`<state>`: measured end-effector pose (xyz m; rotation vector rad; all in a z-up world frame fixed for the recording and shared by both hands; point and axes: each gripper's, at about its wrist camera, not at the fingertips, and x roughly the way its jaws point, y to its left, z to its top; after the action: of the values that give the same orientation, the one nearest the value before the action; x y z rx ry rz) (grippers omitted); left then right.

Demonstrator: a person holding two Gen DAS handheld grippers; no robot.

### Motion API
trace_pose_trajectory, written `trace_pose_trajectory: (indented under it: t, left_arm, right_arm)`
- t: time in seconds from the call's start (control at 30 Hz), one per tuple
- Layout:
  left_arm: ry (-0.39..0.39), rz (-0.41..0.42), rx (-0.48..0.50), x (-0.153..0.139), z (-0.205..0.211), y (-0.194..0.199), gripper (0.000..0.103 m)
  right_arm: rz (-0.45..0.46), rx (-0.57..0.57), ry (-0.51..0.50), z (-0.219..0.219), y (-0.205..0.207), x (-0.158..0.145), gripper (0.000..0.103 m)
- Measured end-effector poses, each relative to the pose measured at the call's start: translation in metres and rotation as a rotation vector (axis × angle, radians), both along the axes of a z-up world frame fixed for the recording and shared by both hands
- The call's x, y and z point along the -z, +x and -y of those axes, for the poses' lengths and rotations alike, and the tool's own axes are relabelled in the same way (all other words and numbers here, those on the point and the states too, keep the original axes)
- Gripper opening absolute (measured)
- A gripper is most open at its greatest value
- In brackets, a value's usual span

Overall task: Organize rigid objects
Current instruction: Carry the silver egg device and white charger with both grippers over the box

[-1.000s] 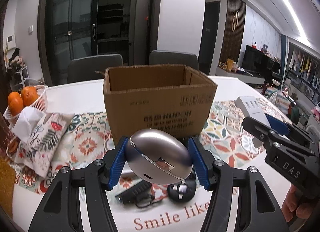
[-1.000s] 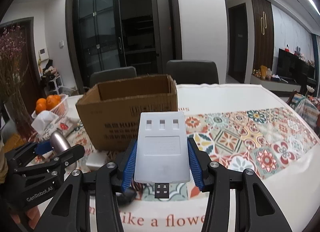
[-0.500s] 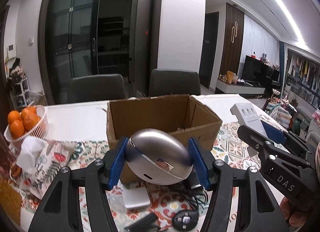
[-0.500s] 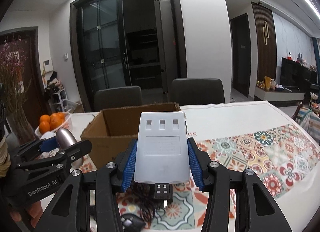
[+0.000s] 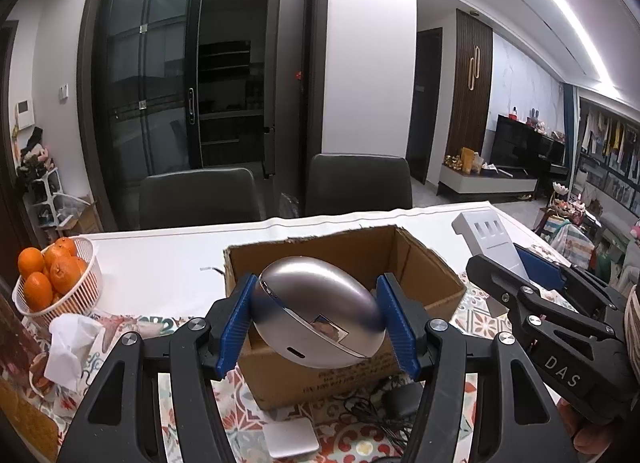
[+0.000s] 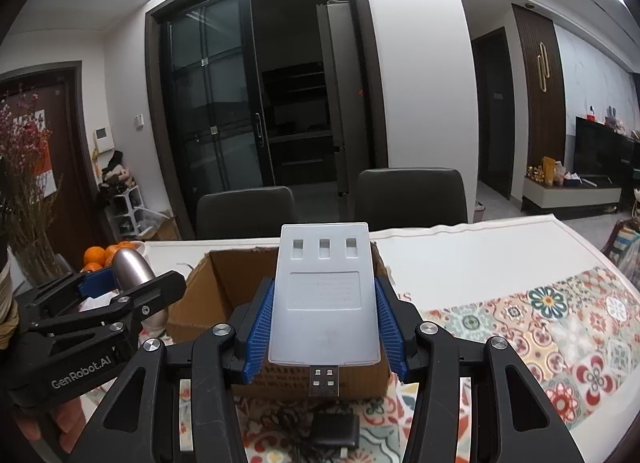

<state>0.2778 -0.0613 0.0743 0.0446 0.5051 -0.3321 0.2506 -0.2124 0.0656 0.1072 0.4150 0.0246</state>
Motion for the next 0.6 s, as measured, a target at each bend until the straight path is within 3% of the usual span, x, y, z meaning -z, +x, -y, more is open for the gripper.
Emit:
trace_pose_trajectory:
  t: [0.6]
  left_arm:
    - [0.037,-0.041,-0.033,-0.003,0.003,0.058,0.06]
  right_arm:
    - [0.002,-0.024,-0.075,-0.003,0.049,-0.013,0.049]
